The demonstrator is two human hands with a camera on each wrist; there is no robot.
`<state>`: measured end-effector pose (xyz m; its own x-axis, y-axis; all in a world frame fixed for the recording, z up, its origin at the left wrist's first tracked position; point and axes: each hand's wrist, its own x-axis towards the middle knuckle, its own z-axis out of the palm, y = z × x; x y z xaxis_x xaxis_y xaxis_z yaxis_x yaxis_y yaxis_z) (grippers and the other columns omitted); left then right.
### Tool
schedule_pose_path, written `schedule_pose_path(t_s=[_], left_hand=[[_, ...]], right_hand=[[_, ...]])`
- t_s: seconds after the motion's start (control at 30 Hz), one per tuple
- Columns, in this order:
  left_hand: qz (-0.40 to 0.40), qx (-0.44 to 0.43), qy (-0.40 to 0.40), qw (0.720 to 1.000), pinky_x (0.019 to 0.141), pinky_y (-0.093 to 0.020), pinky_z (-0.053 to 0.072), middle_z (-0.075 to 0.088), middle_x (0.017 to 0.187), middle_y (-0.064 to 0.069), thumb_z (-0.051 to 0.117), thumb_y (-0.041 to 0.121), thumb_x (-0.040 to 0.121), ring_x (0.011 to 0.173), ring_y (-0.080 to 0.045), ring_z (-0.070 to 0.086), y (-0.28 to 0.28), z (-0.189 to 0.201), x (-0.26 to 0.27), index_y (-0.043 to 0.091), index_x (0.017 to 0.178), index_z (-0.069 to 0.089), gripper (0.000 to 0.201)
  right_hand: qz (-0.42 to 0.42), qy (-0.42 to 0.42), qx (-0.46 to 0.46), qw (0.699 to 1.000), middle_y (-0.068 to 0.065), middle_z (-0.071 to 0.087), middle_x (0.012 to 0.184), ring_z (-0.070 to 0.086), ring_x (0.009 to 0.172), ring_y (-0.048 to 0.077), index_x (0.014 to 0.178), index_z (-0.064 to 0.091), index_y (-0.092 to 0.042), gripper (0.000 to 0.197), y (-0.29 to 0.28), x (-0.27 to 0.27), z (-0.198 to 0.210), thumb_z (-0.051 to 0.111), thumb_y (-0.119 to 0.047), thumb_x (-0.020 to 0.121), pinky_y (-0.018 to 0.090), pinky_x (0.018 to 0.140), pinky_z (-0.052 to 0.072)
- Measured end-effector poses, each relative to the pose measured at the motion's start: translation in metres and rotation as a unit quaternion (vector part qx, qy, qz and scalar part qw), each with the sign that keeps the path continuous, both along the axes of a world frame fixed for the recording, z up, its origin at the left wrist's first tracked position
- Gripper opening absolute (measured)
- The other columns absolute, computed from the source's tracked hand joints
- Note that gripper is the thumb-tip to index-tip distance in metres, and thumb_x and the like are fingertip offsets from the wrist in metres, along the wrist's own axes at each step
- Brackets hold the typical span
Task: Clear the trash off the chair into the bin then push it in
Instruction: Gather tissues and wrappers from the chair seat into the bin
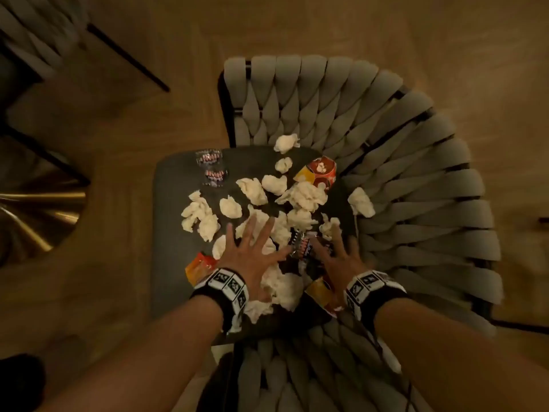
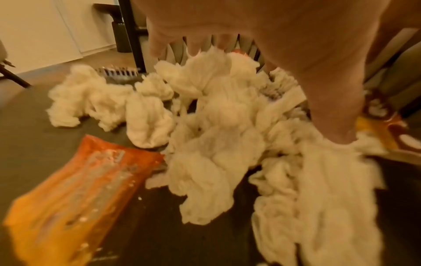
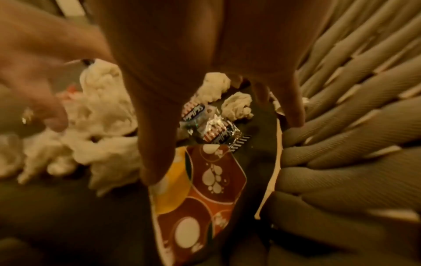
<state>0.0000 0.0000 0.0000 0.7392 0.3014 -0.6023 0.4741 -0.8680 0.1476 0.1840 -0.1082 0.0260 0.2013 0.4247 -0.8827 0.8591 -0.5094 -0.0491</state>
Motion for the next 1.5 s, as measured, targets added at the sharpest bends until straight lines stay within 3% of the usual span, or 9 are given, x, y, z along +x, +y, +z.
schedule_pose_path(t_s=[0.1,0.17,0.43,0.77,1.03,1.17,1.27,1.37,1.5], left_hand=[[0.003,0.0,0.025,1.0,0.1,-0.078,-0.01,-0.044,0.145,-0.006,0.07,0.066,0.058,0.132,-0.042,-0.038,0.004,-0.024,0.004,0.054,0.134,-0.014,0.115],[0.03,-0.026,0.036,0.999,0.104,-0.076,-0.003,-0.04,0.148,-0.005,0.072,0.041,0.068,0.135,-0.042,-0.031,0.005,-0.035,0.0,0.054,0.137,-0.003,0.103],[0.062,-0.049,-0.026,0.997,0.102,-0.055,0.037,0.016,0.145,-0.008,0.067,0.011,0.07,0.13,-0.041,0.015,0.021,-0.04,0.012,0.034,0.125,0.036,0.067],[0.195,-0.062,-0.257,0.945,0.08,-0.04,0.052,0.032,0.126,-0.001,0.073,0.017,0.061,0.116,-0.026,0.033,0.024,0.018,0.007,0.03,0.109,0.047,0.056],[0.395,-0.015,-0.211,0.894,0.095,-0.037,0.042,0.028,0.126,0.004,0.066,0.001,0.061,0.116,-0.021,0.031,0.081,0.023,-0.048,0.038,0.107,0.048,0.062],[0.394,-0.018,-0.085,0.915,0.108,-0.059,0.029,0.016,0.143,0.003,0.069,0.02,0.063,0.132,-0.035,0.02,0.107,-0.01,-0.048,0.049,0.117,0.041,0.067],[0.392,-0.07,-0.028,0.917,0.112,-0.058,0.024,-0.006,0.155,0.002,0.072,0.036,0.068,0.137,-0.045,0.008,0.112,-0.027,-0.042,0.051,0.125,0.037,0.068],[0.372,-0.066,-0.021,0.926,0.11,-0.05,0.03,-0.003,0.154,-0.005,0.073,0.049,0.065,0.13,-0.05,0.017,0.108,-0.031,-0.033,0.047,0.124,0.042,0.067],[0.379,-0.061,-0.057,0.922,0.104,-0.045,0.036,0.011,0.151,-0.007,0.071,0.031,0.07,0.123,-0.046,0.029,0.101,-0.034,-0.028,0.036,0.113,0.056,0.045]], right_hand=[[0.089,-0.034,0.038,0.995,-0.002,-0.045,0.147,-0.027,0.139,0.044,0.133,-0.027,-0.055,0.111,0.01,0.002,-0.027,0.069,-0.037,0.08,0.081,0.102,0.011],[0.121,-0.027,0.044,0.991,0.0,-0.043,0.149,-0.027,0.139,0.045,0.135,-0.026,-0.054,0.114,0.013,0.005,-0.038,0.071,-0.035,0.078,0.081,0.102,0.011],[0.191,0.007,-0.023,0.981,0.017,0.002,0.155,0.006,0.138,0.049,0.147,0.009,-0.027,0.085,0.021,0.002,-0.045,0.065,-0.017,0.083,0.061,0.108,0.032],[0.159,0.091,0.026,0.983,0.012,0.05,0.128,0.051,0.117,0.031,0.126,0.053,-0.015,0.047,0.028,0.005,-0.029,0.065,-0.028,0.083,0.033,0.095,0.043],[0.175,0.105,0.18,0.962,0.002,0.046,0.12,0.048,0.11,0.024,0.113,0.052,-0.029,0.031,0.063,-0.001,-0.003,0.064,-0.024,0.084,0.042,0.089,0.051],[0.232,0.08,0.215,0.945,0.006,0.025,0.148,0.023,0.136,0.033,0.118,0.051,-0.031,0.04,0.098,-0.023,-0.02,0.067,-0.026,0.082,0.055,0.108,0.037],[0.25,0.055,0.176,0.951,0.007,0.01,0.157,0.004,0.144,0.04,0.126,0.046,-0.031,0.051,0.121,-0.035,-0.033,0.069,-0.027,0.081,0.062,0.113,0.023],[0.254,0.046,0.125,0.958,0.007,0.015,0.154,0.021,0.139,0.04,0.134,0.04,-0.031,0.064,0.134,-0.041,-0.049,0.072,-0.025,0.079,0.058,0.107,0.036],[0.236,0.052,0.116,0.963,0.012,0.022,0.151,0.029,0.135,0.042,0.134,0.043,-0.028,0.053,0.131,-0.044,-0.06,0.062,-0.02,0.085,0.052,0.105,0.04]])
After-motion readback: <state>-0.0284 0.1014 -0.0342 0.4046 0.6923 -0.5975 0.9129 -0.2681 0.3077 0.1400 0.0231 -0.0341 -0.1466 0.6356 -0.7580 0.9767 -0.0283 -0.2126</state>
